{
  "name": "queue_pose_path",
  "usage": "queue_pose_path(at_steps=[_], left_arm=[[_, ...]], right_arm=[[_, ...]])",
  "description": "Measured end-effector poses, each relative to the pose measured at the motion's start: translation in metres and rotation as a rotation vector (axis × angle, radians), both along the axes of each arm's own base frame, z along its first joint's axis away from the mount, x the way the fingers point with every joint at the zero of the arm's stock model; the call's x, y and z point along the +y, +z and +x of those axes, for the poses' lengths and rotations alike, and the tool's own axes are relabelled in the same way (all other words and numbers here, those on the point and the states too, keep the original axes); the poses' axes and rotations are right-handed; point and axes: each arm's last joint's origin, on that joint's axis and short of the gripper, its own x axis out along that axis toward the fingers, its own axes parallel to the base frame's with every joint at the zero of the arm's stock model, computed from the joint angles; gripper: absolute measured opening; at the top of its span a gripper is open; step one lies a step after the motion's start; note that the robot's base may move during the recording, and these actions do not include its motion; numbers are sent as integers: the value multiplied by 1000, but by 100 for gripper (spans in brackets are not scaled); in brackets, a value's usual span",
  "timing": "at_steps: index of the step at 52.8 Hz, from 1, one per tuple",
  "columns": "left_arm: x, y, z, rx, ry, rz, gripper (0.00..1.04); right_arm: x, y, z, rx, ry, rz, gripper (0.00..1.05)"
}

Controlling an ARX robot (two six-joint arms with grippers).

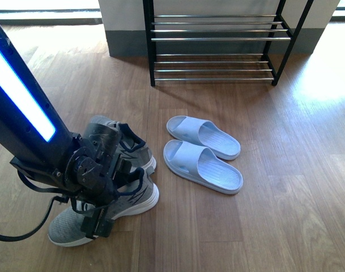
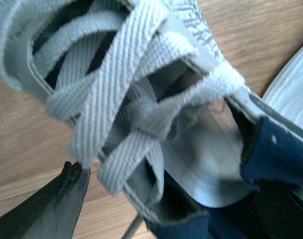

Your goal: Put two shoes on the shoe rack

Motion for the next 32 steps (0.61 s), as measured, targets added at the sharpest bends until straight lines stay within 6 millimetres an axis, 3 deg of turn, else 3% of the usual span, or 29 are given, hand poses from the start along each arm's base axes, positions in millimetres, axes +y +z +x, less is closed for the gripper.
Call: queue_pose_path(at_steps=[4,15,32], left_arm=[[2,-4,1,24,1,-3,92],[3,-15,0,70,-16,-6,65],[3,-16,0,92,-45,11,3]], right_arm=[[0,0,0,0,0,0,96],[0,0,0,0,0,0,96],[0,0,0,0,0,0,96]])
